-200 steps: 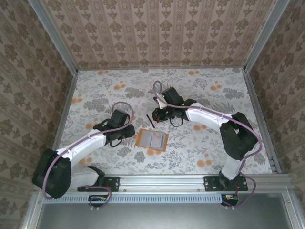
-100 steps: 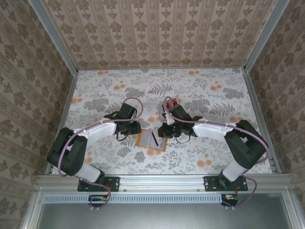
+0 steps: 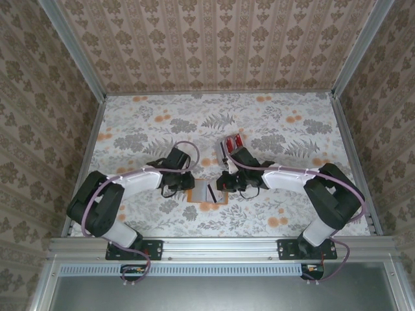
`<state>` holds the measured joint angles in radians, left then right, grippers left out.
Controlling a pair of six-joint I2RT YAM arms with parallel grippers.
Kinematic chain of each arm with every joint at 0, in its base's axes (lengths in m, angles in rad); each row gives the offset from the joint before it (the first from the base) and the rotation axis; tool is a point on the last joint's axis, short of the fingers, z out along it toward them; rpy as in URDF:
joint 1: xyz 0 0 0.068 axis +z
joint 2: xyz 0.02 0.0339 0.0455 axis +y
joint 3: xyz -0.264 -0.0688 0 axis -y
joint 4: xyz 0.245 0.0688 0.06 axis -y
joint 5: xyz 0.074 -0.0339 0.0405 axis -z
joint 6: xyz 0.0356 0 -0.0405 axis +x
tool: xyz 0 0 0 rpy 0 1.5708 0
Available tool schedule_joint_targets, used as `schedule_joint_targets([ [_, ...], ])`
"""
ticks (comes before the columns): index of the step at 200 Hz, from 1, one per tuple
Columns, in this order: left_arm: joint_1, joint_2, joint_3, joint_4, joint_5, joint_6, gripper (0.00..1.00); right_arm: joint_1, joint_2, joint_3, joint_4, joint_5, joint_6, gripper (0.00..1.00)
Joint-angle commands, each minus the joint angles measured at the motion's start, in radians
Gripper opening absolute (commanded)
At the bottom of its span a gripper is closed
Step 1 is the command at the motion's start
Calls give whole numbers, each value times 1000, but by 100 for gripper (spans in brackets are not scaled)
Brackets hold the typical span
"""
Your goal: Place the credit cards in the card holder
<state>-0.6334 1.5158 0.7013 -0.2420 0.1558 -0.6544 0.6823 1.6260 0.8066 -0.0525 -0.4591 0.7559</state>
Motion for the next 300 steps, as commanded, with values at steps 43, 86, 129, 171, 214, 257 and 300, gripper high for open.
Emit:
schedule_joint_targets([
  [43,-10,-60,-100,13,-29,-72,16,18,44,26,-47,85,29,3],
  [86,-26,-64,-102,18,-39,-80,16,29,53,50,-73,123,32,3],
  [129,-32,-64,-107,23,-39,-82,16,38,85,57,-49,127,42,3],
  [171,-38,-71,-115,32,-40,-98,15,41,105,63,-24,137,45,3],
  [214,-48,-77,-120,33,-44,-113,16,43,126,54,35,176,45,3],
  [257,-58,-71,-108,25,-50,-120,15,78,140,57,67,261,24,3],
  [300,-62,-65,-105,16,-51,-119,15,82,158,36,125,289,21,3],
])
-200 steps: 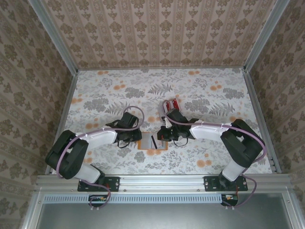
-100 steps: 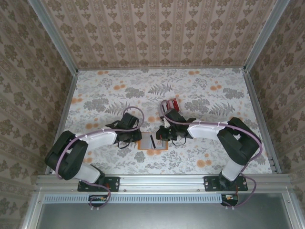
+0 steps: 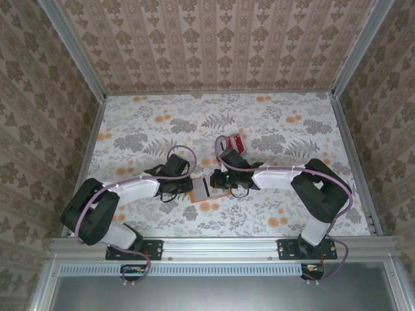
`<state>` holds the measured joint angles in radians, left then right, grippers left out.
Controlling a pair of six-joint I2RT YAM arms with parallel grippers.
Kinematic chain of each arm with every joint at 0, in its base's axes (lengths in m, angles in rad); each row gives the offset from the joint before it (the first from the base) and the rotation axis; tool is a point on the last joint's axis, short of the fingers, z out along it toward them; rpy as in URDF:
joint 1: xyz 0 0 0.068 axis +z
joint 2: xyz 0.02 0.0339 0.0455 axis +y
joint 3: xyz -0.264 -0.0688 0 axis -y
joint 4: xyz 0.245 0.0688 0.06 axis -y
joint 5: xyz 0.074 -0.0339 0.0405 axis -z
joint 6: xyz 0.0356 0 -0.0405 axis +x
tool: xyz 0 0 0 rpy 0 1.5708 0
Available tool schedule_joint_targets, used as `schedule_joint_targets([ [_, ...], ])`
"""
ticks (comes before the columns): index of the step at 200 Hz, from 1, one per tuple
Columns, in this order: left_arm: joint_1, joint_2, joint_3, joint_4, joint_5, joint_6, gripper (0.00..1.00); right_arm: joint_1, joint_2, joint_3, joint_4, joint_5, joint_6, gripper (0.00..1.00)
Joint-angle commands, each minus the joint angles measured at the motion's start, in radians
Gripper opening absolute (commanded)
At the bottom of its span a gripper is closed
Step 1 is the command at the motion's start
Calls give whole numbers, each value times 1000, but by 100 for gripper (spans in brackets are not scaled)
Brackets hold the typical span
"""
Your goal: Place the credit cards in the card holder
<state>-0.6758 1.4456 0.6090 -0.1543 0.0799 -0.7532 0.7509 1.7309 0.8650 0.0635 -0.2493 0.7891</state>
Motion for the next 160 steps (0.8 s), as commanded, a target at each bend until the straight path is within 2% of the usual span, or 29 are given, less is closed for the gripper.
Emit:
schedule_joint_targets([
  [1,-21,5,-12,-72,25,-20,15,13,53,-23,10,81,-12,3],
  [39,-24,7,-12,-71,18,-25,15,12,50,-44,30,117,-34,2],
  [69,-28,9,-8,-70,17,-30,15,29,72,-24,21,80,-43,3],
  [111,-32,19,-8,-63,13,-34,15,86,67,13,-83,170,-93,3],
  [134,-36,21,-2,-71,8,-29,15,100,58,34,-164,245,-129,11],
  [160,-36,21,-1,-70,8,-27,15,99,13,34,-211,289,-159,16],
])
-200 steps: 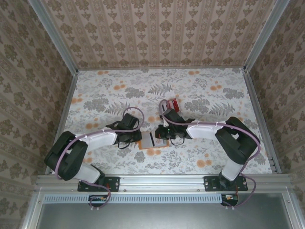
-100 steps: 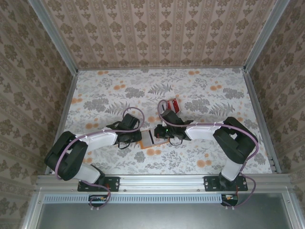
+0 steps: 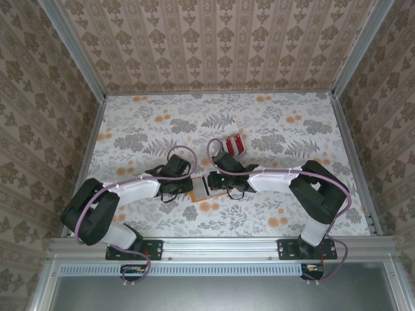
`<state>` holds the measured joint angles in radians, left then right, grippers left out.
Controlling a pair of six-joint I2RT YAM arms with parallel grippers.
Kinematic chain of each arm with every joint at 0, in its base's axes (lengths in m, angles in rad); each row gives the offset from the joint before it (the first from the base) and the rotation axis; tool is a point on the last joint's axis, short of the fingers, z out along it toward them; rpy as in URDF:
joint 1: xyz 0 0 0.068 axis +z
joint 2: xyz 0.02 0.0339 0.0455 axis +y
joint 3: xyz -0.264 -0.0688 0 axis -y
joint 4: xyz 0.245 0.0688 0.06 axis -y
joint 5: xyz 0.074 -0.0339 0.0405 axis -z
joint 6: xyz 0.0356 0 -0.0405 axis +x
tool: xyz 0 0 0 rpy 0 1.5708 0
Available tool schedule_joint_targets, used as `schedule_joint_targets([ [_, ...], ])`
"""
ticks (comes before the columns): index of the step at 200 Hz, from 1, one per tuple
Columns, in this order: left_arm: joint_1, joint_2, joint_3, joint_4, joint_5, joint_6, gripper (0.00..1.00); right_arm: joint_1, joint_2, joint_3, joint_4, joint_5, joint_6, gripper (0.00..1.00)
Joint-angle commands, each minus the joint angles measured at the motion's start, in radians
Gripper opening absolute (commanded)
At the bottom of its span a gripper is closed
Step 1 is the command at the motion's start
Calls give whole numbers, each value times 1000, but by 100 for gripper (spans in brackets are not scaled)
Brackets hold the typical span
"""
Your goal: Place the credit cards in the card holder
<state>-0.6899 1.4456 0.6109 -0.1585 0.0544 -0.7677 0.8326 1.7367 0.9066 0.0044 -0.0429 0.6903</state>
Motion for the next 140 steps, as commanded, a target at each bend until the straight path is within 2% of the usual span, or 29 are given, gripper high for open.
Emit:
schedule_joint_targets([
  [1,-22,22,-2,-66,33,-12,15,17,3,-7,-153,84,-61,16],
  [53,-21,25,6,-72,26,-6,14,16,-61,56,-234,79,-106,30],
  [85,-20,17,-2,-72,22,-11,14,13,-84,93,-301,93,-141,32],
  [95,-20,19,-3,-73,23,-10,14,4,-93,93,-310,94,-151,30],
  [125,-21,22,-10,-68,21,-13,14,-14,-85,102,-335,82,-177,15],
  [140,-20,27,-7,-71,20,-9,14,-17,-68,106,-333,68,-182,11],
])
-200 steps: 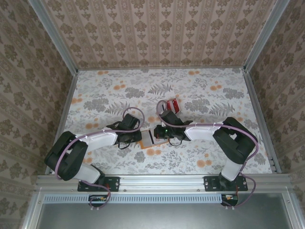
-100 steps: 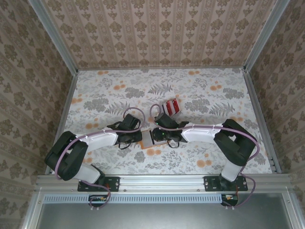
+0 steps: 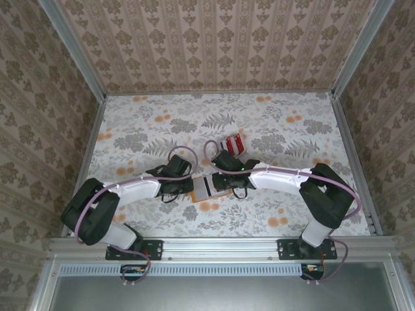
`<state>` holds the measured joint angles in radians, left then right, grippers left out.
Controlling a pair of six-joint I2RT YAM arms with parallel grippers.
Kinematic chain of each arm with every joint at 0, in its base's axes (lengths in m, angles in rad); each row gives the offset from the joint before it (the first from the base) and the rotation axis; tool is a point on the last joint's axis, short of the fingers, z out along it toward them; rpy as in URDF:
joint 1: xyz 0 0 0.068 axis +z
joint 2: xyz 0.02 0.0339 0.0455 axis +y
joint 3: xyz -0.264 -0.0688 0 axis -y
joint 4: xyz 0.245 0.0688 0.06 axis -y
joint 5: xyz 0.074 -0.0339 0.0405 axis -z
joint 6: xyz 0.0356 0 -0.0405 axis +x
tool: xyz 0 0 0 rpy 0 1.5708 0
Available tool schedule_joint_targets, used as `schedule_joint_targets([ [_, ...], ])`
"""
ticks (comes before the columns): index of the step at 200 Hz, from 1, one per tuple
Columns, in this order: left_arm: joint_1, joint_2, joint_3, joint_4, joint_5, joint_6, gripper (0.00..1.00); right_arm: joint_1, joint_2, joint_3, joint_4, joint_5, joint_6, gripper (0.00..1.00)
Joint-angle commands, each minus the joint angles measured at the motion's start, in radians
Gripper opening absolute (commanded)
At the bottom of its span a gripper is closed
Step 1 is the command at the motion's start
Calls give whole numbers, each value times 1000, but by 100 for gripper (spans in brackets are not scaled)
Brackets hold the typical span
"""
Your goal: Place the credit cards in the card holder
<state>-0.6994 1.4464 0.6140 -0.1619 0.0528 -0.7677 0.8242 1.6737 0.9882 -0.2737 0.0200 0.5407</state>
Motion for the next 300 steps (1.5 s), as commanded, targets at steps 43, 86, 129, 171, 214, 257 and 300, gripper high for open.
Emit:
schedule_joint_targets([
  [43,-11,28,-10,-64,23,-12,13,-9,53,41,-38,-39,-30,9],
  [86,-11,33,-7,-67,21,-12,13,-6,92,67,-50,-58,-44,9],
  [129,-12,35,-4,-66,20,-15,13,21,119,98,-80,-45,-66,9],
  [171,-12,38,8,-68,23,-11,13,76,154,165,-138,4,-96,9],
  [214,-11,48,20,-67,28,-10,13,114,213,223,-162,9,-101,8],
  [257,-12,32,12,-73,19,-12,13,101,215,200,-101,-71,-67,9],
  [300,-6,-87,-5,-129,-53,-3,24,22,83,114,-19,-155,-40,9],
])
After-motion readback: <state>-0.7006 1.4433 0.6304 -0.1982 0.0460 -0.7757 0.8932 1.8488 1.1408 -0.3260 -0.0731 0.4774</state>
